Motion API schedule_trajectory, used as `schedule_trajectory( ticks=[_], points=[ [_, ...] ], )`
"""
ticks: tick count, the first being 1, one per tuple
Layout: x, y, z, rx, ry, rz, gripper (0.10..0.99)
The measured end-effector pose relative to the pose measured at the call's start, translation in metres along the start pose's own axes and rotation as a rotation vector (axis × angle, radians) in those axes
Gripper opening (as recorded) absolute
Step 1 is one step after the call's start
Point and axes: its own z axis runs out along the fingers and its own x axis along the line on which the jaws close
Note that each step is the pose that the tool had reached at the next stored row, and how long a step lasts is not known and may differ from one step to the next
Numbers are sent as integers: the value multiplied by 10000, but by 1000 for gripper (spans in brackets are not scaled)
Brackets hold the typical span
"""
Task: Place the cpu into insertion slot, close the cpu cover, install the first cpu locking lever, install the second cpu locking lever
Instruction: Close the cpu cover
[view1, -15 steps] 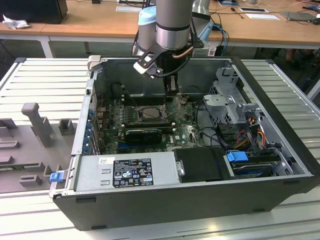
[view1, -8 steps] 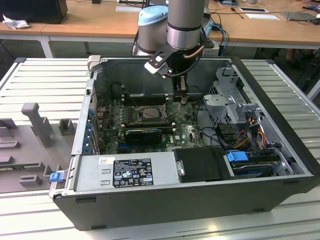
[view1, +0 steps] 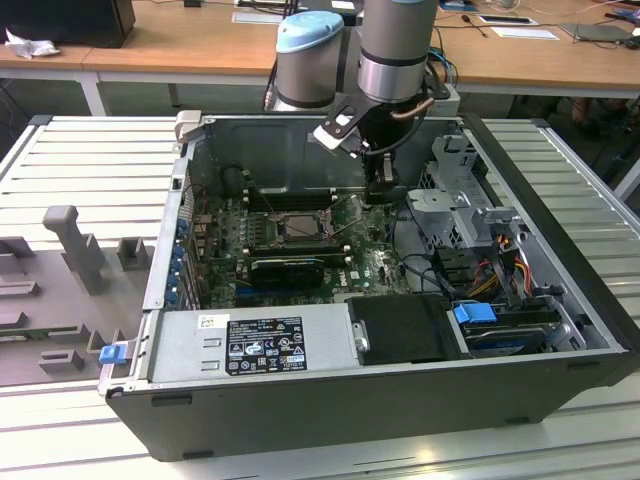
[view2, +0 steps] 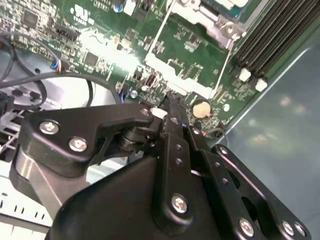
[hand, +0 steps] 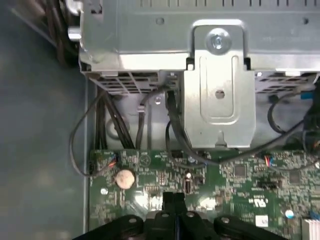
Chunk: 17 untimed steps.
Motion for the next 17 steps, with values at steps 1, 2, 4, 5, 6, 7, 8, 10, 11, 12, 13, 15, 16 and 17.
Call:
schedule_trajectory(
  ticks=[1,2,4,5,6,7,8,10,11,12,13,15,16,17],
  points=[
    [0,4,31,1,-1,0,106],
    [-1,3,51,23,-2,0,106],
    [-1,-1,53,298,-3,2,106],
    [-1,-7,51,406,-6,4,106],
    [-1,-20,51,432,0,6,106],
    [0,-36,51,431,3,4,106],
    [-1,-81,47,432,1,5,106],
    [-2,-101,46,432,1,3,106],
    [-2,-103,46,432,2,3,106],
    [-2,-113,46,432,1,3,106],
    [-2,-121,45,432,1,3,106],
    [-2,-128,45,432,2,3,106],
    [-2,-130,45,432,2,2,106],
    [-2,-132,45,432,1,3,106]
  ],
)
